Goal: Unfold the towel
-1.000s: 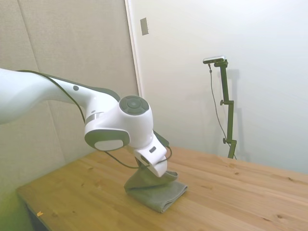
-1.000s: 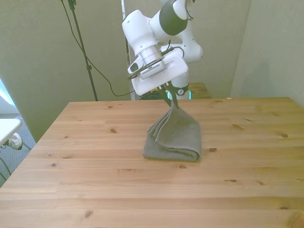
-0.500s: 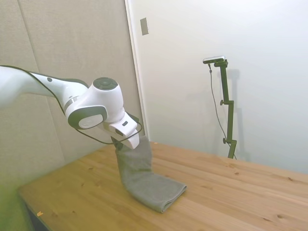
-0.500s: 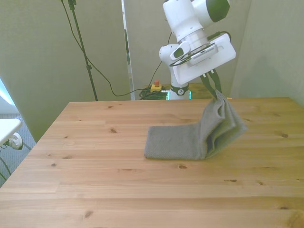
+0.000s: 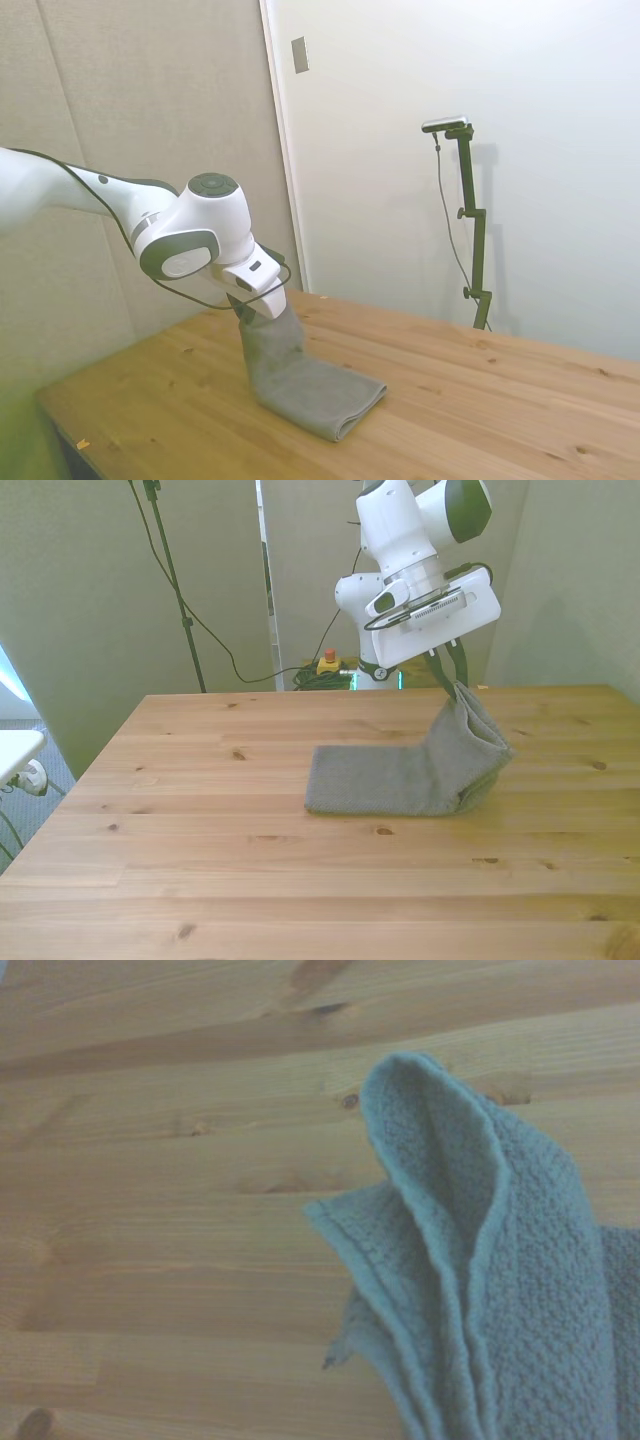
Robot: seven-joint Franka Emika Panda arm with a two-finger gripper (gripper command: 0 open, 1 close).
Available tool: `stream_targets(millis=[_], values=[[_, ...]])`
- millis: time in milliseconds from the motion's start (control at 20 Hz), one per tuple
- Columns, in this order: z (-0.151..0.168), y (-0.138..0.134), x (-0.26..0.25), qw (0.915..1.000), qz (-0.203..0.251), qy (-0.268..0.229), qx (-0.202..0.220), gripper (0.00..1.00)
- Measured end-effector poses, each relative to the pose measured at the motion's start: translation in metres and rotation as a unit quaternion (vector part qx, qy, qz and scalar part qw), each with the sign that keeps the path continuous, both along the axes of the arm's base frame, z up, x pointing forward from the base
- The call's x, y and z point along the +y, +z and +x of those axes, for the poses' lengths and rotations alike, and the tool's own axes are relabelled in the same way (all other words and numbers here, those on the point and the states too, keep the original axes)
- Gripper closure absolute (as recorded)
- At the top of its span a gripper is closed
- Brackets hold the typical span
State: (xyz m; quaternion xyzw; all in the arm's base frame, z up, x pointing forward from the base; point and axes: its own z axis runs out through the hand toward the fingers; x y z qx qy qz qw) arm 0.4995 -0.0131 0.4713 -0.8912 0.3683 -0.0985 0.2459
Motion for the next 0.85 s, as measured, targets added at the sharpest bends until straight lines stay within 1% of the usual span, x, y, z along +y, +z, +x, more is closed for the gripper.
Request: stream_targets(millis=[600, 650, 750, 850], values=[[0.001, -0.007, 0.002, 1.0, -0.005, 0.003, 0.008, 0.0], [0.0, -0.009, 0.002, 0.9997, -0.016, 0.0, 0.016, 0.0], [-0.004, -0.016, 0.001, 0.9972, -0.055, -0.014, 0.049, 0.0], [-0.009, -0.024, 0.003, 0.9912, -0.101, -0.025, 0.082, 0.0]])
